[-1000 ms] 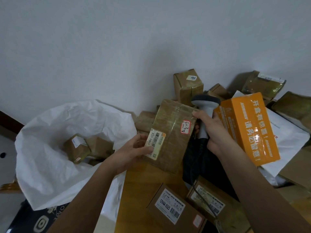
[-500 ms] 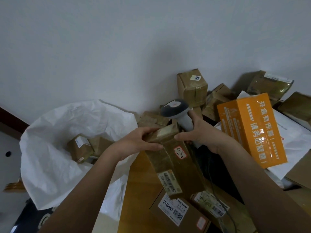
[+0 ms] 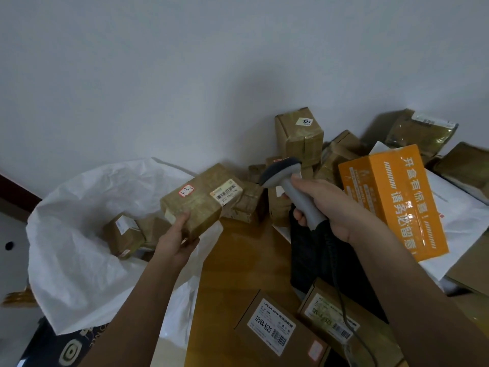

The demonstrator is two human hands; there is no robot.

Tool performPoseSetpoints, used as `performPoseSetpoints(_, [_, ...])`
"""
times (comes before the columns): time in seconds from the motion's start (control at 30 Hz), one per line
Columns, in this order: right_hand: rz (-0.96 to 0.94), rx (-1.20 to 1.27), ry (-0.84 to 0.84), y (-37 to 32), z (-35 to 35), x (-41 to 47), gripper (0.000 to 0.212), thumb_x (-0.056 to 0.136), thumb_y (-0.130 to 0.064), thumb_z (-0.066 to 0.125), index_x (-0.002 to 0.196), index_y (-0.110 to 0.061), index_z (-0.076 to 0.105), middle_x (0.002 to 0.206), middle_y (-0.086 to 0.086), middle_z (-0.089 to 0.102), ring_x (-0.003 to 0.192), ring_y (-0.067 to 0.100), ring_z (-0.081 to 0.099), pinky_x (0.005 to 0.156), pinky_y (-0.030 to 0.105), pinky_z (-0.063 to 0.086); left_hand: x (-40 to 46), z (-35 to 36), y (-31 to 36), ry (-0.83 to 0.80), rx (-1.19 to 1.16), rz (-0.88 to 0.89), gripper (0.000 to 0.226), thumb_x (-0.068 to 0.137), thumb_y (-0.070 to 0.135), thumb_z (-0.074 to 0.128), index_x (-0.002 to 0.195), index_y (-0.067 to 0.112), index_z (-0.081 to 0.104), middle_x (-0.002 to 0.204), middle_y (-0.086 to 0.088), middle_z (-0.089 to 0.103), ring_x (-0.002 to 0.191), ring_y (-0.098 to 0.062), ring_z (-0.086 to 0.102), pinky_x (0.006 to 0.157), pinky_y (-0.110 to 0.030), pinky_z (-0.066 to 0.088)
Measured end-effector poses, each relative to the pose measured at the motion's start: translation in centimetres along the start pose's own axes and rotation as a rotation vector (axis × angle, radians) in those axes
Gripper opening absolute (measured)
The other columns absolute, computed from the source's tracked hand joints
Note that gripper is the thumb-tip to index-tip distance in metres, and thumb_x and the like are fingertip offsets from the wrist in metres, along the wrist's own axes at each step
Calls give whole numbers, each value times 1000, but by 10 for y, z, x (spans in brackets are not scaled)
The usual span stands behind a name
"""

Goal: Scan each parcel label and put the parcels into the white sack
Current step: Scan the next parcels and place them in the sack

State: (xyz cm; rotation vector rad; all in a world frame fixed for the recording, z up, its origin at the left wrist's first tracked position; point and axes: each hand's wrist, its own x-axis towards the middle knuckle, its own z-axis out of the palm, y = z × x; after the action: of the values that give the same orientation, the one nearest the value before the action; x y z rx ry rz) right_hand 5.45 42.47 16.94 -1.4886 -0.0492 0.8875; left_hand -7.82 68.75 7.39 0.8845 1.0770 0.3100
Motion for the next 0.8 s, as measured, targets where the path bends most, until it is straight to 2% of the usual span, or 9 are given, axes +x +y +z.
performPoseSetpoints(0.1, [-45,-33,-52,-8,3,-9,38,95,-44,56,101,-7,63,80,15,57,55,17,54,53,29,45,2,-2,-2,22,-20,9,47,86,27,73,124,14,49,111,-9,59,107,-23,56,96,-39,47])
performPoseSetpoints(0.2, [-107,-59,-80,-15,5,-18,38,96,-42,55,103,-5,62,95,19,57,56,19,52,52,30,43,3,-4,-3,37,-22,13,51,85,27,74,128,13,49,118,-9,58,108,-23,56,103,-41,45])
performPoseSetpoints(0.27, [-130,-78,-81,-20,7,-24,39,96,-42,53,104,-5,62,97,20,57,54,18,51,52,30,43,5,-7,-4,38,-17,19,59,85,28,74,134,12,46,120,-9,57,110,-24,55,104,-41,45])
performPoseSetpoints(0.43, [-146,-83,-79,-30,8,-38,36,95,-40,53,108,-7,61,94,16,62,50,15,51,46,26,44,7,-11,-7,42,13,29,65,84,28,75,138,11,44,122,-9,57,111,-23,56,99,-39,46])
performPoseSetpoints(0.57, [-153,-53,-96,-37,6,-50,33,94,-38,54,107,-8,61,82,7,66,47,14,50,42,23,43,7,-13,-9,29,34,24,62,83,29,76,135,10,47,124,-10,59,105,-21,58,95,-37,46])
performPoseSetpoints(0.8, [-179,-57,-99,-42,5,-58,33,93,-39,54,104,-9,62,82,8,67,47,15,49,43,24,42,8,-14,-11,23,34,21,60,82,28,76,133,8,48,123,-10,59,102,-20,59,94,-36,46])
